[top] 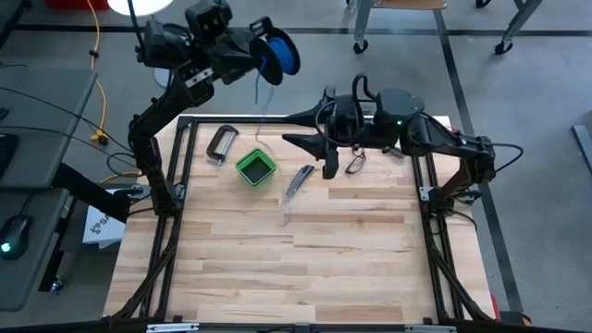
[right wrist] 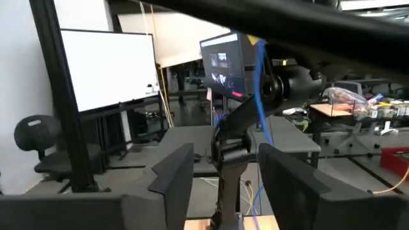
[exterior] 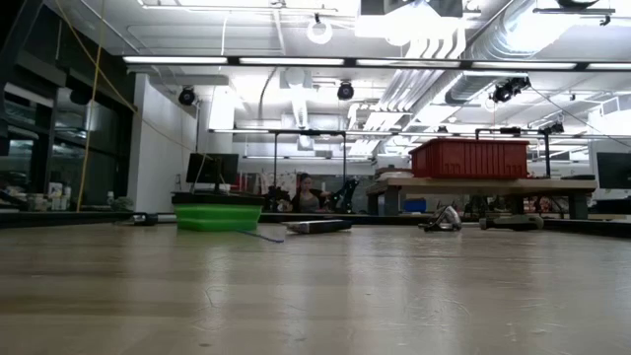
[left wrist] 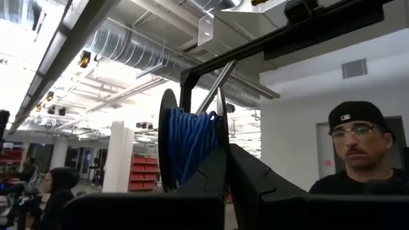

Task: Coil cords
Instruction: Coil the blue wire onto the spool

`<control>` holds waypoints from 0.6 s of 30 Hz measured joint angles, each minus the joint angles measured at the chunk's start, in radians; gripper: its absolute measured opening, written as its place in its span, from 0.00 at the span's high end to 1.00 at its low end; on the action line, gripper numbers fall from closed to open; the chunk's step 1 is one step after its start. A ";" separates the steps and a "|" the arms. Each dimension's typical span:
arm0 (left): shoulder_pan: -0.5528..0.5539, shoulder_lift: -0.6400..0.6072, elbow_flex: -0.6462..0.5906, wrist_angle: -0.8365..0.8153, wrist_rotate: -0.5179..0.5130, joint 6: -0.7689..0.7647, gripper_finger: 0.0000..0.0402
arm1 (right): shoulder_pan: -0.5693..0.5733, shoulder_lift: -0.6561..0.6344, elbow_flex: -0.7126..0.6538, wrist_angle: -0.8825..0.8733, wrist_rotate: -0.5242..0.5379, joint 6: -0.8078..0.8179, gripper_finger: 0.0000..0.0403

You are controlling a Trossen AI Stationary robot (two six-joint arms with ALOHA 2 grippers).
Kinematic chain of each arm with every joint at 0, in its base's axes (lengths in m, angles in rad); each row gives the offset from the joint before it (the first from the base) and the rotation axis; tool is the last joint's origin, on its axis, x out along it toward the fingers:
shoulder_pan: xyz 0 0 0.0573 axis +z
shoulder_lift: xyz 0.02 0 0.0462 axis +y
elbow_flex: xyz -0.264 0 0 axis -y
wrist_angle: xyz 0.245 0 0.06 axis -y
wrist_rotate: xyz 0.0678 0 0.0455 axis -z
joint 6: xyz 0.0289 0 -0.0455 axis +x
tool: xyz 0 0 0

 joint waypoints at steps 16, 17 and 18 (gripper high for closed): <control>-0.002 -0.021 0.000 0.007 -0.026 0.026 1.00 | -0.008 0.024 0.002 -0.029 0.115 0.106 0.53; -0.002 -0.021 0.000 0.005 -0.026 0.027 1.00 | -0.009 0.032 0.002 -0.029 0.110 0.110 0.52; -0.002 -0.021 0.000 0.001 -0.026 0.027 1.00 | -0.009 0.039 0.002 -0.028 0.109 0.112 0.51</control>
